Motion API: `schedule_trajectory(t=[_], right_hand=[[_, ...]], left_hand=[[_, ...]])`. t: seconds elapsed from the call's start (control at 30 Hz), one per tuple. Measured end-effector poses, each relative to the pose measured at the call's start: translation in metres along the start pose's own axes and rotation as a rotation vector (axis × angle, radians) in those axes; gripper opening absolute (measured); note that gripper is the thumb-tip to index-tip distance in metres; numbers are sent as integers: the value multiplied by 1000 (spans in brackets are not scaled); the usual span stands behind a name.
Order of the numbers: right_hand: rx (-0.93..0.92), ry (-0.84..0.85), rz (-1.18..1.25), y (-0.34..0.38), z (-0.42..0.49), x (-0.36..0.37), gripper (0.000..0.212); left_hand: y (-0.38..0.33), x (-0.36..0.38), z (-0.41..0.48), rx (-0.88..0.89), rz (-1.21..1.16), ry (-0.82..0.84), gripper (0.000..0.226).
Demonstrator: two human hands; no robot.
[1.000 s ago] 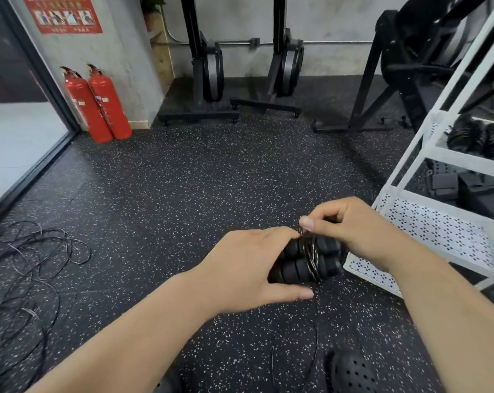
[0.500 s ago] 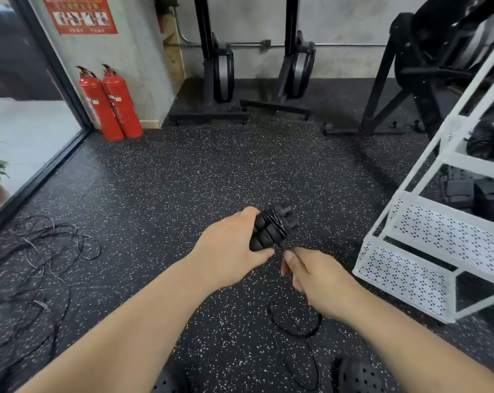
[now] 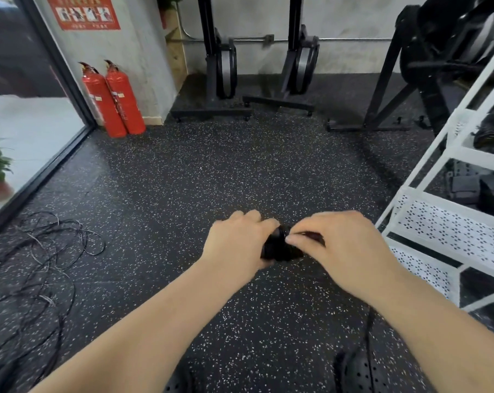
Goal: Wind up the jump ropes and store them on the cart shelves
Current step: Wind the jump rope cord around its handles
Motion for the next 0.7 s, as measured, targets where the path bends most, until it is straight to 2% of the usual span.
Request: schedule_trajectory(t=[0.17,0.3,0.4,0.5,0.6,0.7], right_hand=[[127,61,337,-41,9,-8,14],[125,101,493,-50,8,-1,21],[144,95,601,-57,6,-1,24],[239,158,790,-65,-1,11,35],[375,231,979,-68,-8,33,46],[586,225,1003,-76,-14,61,38]], left_hand=[[-39,-8,-8,231,-22,6,63],[-48,-11,-14,313,-104,38,66],[-50,-18,-17,314,-233,76,74],[-51,-25,-22,300,-410,128,74],[-49,-26,-25,254,-540,170,66],[-37,-24,-19,147,-636,173,63]])
Point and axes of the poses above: each hand's wrist, its own z-axis towards the middle knuckle, its own x-axis out of the palm, y = z × x, the point moved 9 cm from there along z, towards the middle knuckle, and after that the axes turned 2 degrees about -x, right-handed, at the moved point
